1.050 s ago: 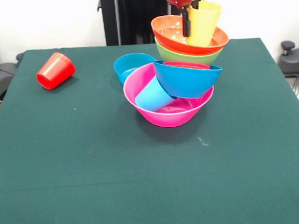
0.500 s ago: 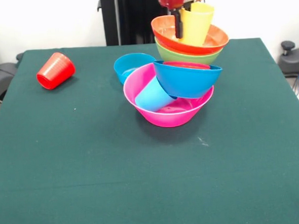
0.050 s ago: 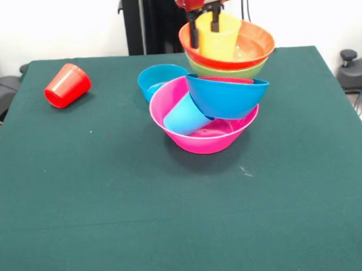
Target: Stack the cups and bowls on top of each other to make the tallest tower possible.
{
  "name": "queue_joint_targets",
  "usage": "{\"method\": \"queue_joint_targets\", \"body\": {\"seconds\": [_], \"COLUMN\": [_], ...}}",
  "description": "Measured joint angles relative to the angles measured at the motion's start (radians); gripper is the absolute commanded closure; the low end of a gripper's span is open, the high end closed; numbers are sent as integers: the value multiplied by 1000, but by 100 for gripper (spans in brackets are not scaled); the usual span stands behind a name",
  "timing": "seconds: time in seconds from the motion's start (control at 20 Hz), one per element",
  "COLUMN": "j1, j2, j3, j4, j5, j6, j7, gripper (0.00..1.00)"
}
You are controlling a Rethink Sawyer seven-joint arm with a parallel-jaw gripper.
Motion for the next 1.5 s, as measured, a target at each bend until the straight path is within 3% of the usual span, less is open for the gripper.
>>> {"method": "queue_joint_targets", "body": {"seconds": [0.65,1.0,1.3,1.5], "j1": [1,-9,-70,-145], "j2": [-65,-112,-144,-138], "j3": [10,30,77,118], "j4": [12,12,5,-24], "j5": [33,80,125,131], "j6": [5,78,179,227], "j7": [0,0,0,0], "gripper": [0,0,0,0]}}
